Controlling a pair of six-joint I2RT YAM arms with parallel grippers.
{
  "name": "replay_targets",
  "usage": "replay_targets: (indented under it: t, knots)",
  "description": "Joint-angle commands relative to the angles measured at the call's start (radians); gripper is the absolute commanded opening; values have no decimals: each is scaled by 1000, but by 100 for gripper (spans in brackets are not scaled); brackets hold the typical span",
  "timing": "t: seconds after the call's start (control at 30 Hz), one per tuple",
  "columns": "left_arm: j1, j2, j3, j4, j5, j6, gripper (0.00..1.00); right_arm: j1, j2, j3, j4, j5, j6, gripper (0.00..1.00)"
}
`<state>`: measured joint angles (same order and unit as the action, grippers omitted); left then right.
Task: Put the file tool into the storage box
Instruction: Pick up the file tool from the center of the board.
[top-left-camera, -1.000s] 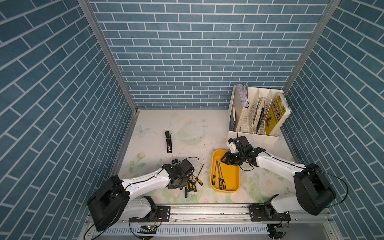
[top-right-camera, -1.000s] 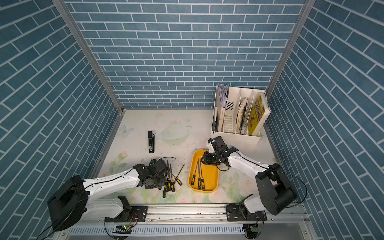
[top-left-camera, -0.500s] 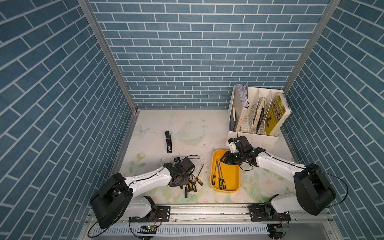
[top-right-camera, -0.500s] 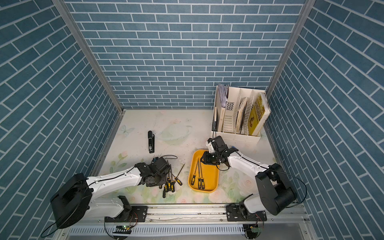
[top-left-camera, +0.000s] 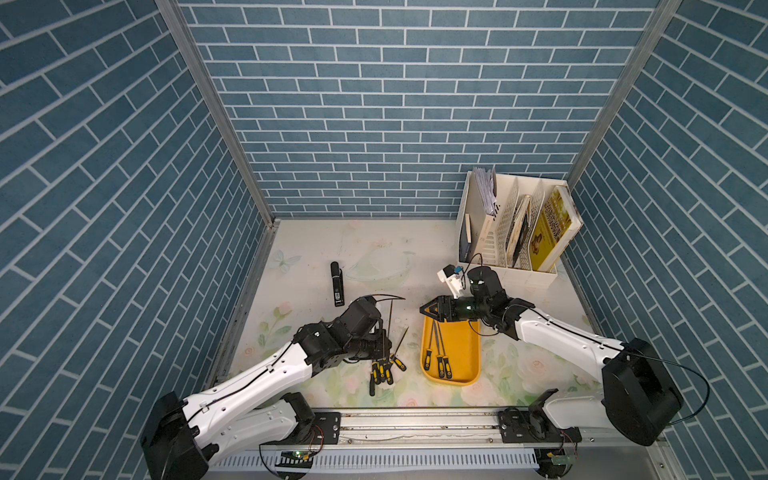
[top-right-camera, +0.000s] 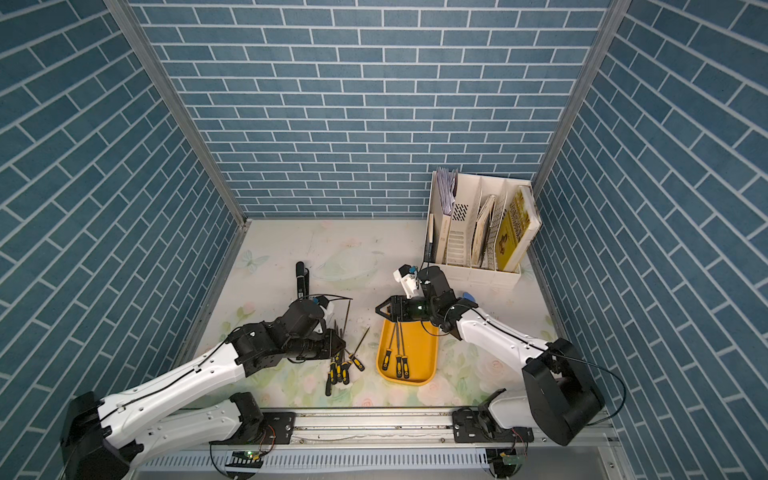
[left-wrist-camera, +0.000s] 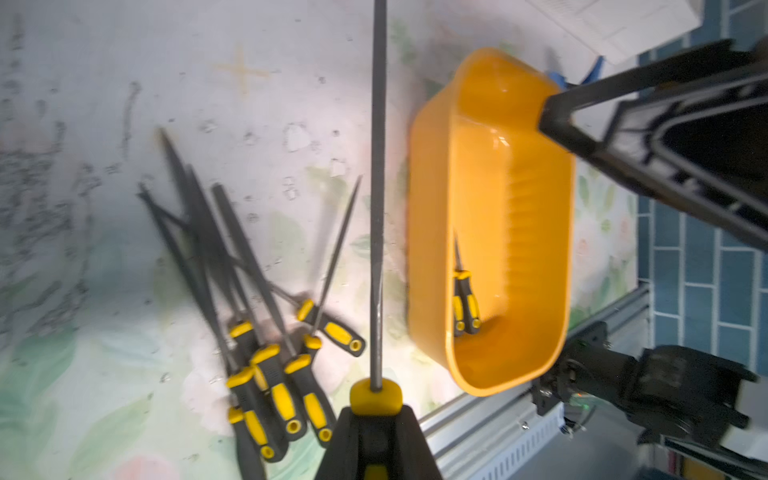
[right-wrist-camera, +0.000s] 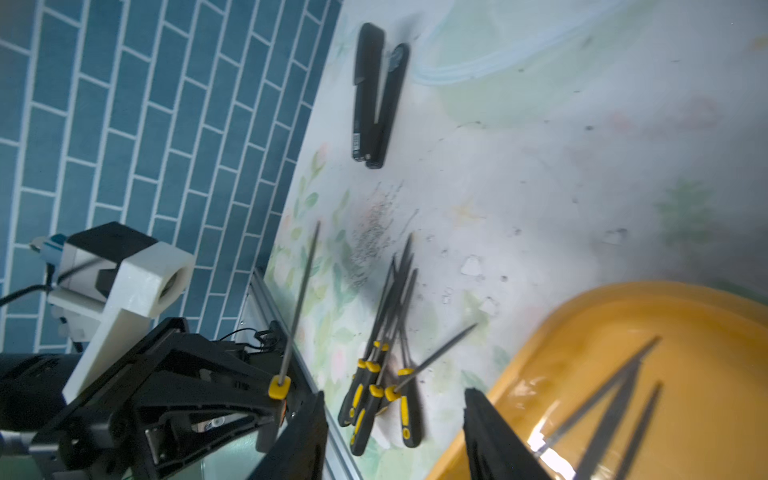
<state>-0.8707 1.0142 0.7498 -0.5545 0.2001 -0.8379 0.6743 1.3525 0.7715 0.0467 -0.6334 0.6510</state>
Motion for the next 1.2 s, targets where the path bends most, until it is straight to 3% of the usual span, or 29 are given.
replay_targets:
  t: [0.0, 0.47, 0.53, 0.6, 0.63, 0.67, 0.7, 0.73, 0.83, 1.03, 1.17]
  knots:
    - [-18, 24, 11, 49, 66, 27, 0, 35, 22, 26, 97, -40, 43, 56]
    - [-86, 73, 20, 139, 83, 1, 0, 67, 149, 51, 143, -11, 66, 51]
    - [-91, 68, 19, 151, 91, -6, 0, 68, 164, 60, 149, -14, 69, 40]
    - [-90, 65, 19, 151, 96, -5, 1, 68, 168, 72, 144, -14, 72, 20]
    - [-91, 63, 18, 151, 96, -4, 5, 67, 164, 74, 133, -11, 72, 11]
    - [-91, 60, 18, 149, 88, -5, 20, 68, 158, 81, 110, -9, 64, 4]
    - [-91, 54, 20, 143, 74, -10, 48, 67, 150, 88, 71, -2, 47, 0]
    - [-91, 51, 25, 138, 67, -10, 64, 67, 140, 96, 19, 10, 29, 0]
    - [-88, 42, 59, 96, 19, -15, 100, 34, 75, 99, -143, 64, -30, 0]
    - [-86, 21, 98, 23, -53, -31, 100, -175, -29, 131, -451, 97, -197, 0]
    - [-86, 3, 58, -4, -98, -54, 100, -218, 10, 164, -542, 118, -286, 0]
